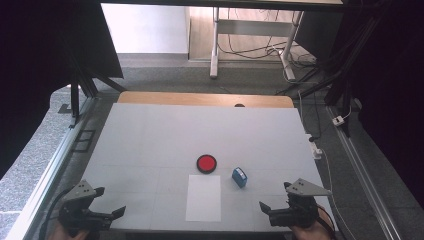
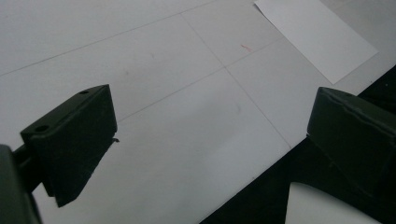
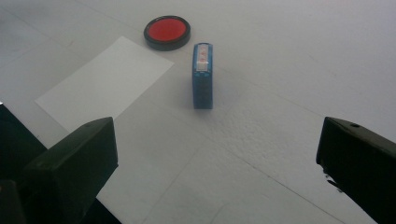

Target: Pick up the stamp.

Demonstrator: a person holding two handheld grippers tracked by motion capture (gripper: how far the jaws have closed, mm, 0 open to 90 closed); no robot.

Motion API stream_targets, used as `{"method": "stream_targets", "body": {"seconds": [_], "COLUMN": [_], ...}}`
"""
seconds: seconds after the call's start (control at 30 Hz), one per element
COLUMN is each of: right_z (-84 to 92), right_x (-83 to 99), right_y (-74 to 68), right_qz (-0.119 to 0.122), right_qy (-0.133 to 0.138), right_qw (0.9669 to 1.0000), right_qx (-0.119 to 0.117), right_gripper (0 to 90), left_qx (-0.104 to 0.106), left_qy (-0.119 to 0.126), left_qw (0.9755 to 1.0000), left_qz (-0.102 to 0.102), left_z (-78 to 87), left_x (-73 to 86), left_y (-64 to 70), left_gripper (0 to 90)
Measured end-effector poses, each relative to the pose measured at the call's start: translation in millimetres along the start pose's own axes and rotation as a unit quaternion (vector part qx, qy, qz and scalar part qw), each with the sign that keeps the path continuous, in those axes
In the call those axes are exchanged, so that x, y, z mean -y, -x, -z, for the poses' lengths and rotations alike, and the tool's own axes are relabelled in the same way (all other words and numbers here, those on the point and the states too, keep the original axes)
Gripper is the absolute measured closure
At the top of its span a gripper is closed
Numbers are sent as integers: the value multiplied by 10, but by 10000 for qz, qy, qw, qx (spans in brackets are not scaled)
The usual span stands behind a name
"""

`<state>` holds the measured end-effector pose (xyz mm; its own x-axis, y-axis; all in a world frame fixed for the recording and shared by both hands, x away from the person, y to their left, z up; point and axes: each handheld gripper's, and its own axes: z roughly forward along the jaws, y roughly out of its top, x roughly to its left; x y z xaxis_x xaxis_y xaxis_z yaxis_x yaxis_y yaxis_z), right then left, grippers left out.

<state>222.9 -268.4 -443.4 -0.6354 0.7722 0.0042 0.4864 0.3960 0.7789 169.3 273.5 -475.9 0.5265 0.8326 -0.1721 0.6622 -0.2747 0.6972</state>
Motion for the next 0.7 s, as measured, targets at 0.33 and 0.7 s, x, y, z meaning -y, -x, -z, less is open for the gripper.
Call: {"method": "stream_targets", "body": {"seconds": [0.33,0.7], "right_z": [-135,-246], "right_x": [-86,-212], "right_y": [-41,-51], "right_qz": [99,-60], "right_qy": [-22,-9], "right_qw": [9995,9991], "right_qx": [-307,-431], "right_gripper": [0,0], "left_qx": [164,185], "left_qy": [-54,13], "left_qw": [9998,9998], "left_qz": [-131,-71], "left_z": [-10,-10], "left_x": [-8,6], "left_y": [12,-3], "left_gripper": [9,28]}}
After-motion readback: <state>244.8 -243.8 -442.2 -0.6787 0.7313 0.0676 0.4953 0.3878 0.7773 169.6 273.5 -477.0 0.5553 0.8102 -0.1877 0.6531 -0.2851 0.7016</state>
